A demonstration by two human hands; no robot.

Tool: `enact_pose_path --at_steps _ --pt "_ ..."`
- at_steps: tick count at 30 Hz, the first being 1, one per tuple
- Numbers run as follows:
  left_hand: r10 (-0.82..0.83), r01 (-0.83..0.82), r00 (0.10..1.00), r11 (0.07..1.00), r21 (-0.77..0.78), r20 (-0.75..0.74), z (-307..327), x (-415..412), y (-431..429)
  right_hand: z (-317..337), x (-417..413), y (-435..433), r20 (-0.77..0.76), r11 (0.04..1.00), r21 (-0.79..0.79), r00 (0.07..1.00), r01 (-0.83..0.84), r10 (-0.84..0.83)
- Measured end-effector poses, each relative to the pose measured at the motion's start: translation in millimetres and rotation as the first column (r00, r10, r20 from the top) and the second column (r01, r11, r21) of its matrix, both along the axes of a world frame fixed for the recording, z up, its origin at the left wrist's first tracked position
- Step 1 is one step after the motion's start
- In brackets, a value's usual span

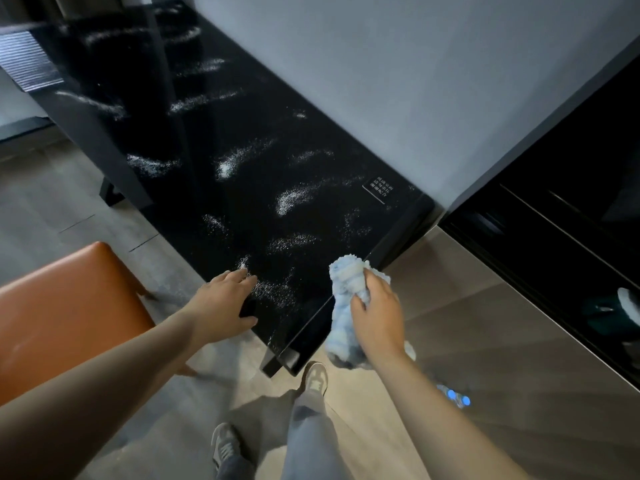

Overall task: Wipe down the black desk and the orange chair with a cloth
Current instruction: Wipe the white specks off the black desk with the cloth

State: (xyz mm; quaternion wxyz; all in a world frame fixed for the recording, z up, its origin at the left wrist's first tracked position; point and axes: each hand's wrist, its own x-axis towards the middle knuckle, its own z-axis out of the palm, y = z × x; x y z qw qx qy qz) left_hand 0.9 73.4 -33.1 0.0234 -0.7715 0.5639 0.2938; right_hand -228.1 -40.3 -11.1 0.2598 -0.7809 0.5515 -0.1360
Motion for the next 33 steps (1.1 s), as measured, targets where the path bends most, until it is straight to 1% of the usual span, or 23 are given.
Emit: enact_pose_path --at_steps 4,7,11,16,20,26,30,33 --pt "0.009 -0.009 1.0 1.0 0.018 -0.005 2 -3 -39 5 -3 -59 0.013 1.0 -0.015 1.0 -0.001 0.001" --pt "0.035 -0.035 0.999 0.999 0.026 0.007 5 -4 -78 5 -5 -111 -0.008 0.999 -0.034 1.0 -0.021 0.02" --pt "0.058 -0.058 0.998 0.998 0.027 -0.017 7 -10 -131 5 -8 -183 -0.031 0.999 -0.051 0.999 -0.007 0.006" --pt "0.044 -0.043 0.999 0.998 0.055 -0.028 -1 -19 -185 -2 -2 -264 -0.044 0.996 -0.09 0.999 -0.015 0.011" --pt "0.04 -0.039 0.999 0.997 0.071 -0.021 -8 -19 -216 -12 6 -317 -0.097 0.989 -0.142 0.995 -0.026 0.012" --pt "0.064 -0.062 0.998 0.994 0.085 -0.024 -23 -17 -247 -36 16 -377 -0.13 0.988 -0.152 0.991 -0.009 -0.011" --pt "0.074 -0.071 0.997 0.992 0.102 -0.023 -34 -16 -258 -54 19 -400 -0.137 0.993 -0.11 0.988 0.049 -0.064" --pt "0.07 -0.065 0.997 0.989 0.134 -0.032 -40 -15 -263 -65 16 -414 -0.124 0.998 -0.039 0.991 0.046 -0.051"
